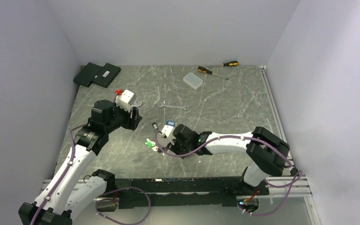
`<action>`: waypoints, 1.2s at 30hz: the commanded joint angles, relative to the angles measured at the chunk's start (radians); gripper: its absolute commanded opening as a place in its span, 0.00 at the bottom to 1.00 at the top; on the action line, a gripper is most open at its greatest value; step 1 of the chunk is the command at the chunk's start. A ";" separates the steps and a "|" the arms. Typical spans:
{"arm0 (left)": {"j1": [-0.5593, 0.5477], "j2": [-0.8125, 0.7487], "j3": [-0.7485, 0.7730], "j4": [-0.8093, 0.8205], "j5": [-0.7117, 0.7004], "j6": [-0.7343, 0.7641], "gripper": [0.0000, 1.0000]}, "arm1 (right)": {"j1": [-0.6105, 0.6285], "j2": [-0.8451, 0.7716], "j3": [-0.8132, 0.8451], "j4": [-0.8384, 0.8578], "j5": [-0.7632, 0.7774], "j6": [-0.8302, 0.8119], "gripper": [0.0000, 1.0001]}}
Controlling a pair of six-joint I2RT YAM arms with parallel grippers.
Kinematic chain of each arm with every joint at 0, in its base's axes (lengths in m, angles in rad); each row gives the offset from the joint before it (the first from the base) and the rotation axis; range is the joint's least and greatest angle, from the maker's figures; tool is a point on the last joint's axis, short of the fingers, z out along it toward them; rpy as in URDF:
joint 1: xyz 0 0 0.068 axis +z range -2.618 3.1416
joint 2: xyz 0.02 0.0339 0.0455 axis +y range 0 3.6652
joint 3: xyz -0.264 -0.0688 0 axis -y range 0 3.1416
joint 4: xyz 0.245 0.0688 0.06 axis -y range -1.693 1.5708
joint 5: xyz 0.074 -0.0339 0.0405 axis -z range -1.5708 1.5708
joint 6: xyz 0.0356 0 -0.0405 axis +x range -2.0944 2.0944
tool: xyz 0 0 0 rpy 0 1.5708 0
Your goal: Put the keys on the keyring
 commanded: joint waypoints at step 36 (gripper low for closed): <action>-0.003 -0.021 0.035 0.021 0.047 0.011 0.64 | -0.232 -0.290 -0.022 0.128 -0.496 0.087 0.00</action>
